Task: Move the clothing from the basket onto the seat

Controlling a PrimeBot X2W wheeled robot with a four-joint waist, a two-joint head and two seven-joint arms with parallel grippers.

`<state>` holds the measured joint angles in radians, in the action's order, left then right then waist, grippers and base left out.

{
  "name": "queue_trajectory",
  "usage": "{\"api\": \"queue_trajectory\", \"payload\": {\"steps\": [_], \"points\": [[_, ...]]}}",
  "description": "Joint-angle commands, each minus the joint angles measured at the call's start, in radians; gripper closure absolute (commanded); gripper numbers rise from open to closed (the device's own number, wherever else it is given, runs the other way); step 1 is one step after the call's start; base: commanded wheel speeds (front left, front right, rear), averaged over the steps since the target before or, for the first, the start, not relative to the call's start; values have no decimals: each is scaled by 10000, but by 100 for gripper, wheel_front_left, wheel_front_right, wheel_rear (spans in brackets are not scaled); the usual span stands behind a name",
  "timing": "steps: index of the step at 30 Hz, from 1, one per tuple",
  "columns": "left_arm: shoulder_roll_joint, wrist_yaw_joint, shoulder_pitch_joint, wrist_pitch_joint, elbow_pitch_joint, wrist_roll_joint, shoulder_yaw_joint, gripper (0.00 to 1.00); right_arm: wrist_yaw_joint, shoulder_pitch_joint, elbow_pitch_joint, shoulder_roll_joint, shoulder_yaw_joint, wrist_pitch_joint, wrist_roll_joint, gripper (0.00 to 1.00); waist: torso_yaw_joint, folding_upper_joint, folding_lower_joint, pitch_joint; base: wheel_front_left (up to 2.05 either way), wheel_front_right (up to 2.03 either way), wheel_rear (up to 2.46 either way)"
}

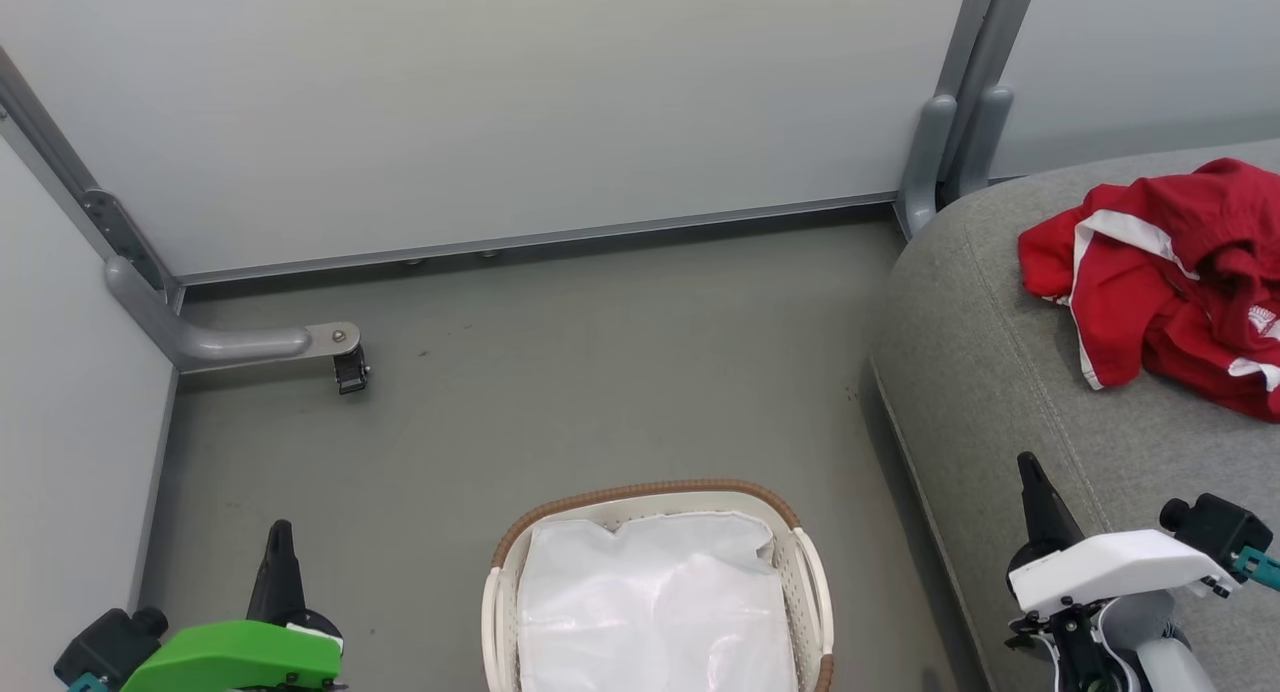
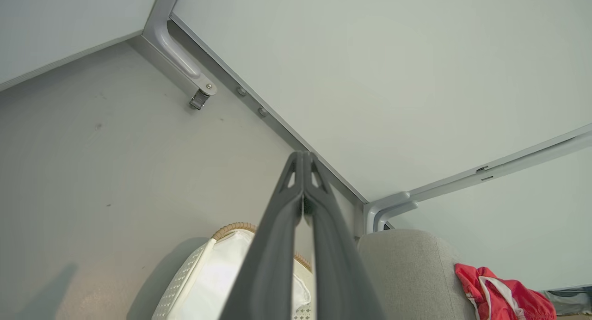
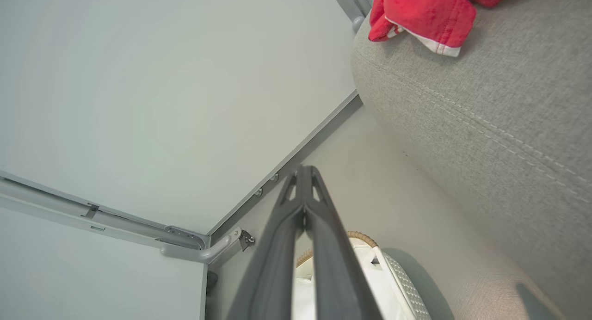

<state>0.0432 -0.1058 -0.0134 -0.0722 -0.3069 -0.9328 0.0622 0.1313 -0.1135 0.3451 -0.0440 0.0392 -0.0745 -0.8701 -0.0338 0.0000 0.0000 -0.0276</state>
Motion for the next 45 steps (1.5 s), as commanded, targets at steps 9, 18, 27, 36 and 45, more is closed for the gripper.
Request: {"api": "queue_trajectory", "payload": {"steps": [9, 18, 27, 36, 45], "points": [[68, -94, -422, 309, 214, -1193, 121, 100, -3, -22, -293, -63, 158, 332, -1308, 100, 40, 0, 0, 29, 0, 0, 0], [74, -111, -532, 561, 291, -2091, 190, 100, -4, -7, -415, -67, 261, 591, -2297, 100, 77, 0, 0, 56, 0, 0, 0], [81, -148, -625, 807, 354, -2952, 248, 100, -5, 8, -531, -72, 352, 827, -3221, 100, 115, 0, 0, 84, 0, 0, 0], [85, -183, -729, 1052, 419, -3802, 313, 100, -5, 24, -647, -76, 448, 1078, -4168, 100, 157, 0, 0, 114, 0, 0, 0], [90, -200, -786, 1250, 468, -4534, 369, 100, -6, 39, -741, -79, 528, 1279, -4954, 100, 195, 0, 0, 141, 0, 0, 0]]}}
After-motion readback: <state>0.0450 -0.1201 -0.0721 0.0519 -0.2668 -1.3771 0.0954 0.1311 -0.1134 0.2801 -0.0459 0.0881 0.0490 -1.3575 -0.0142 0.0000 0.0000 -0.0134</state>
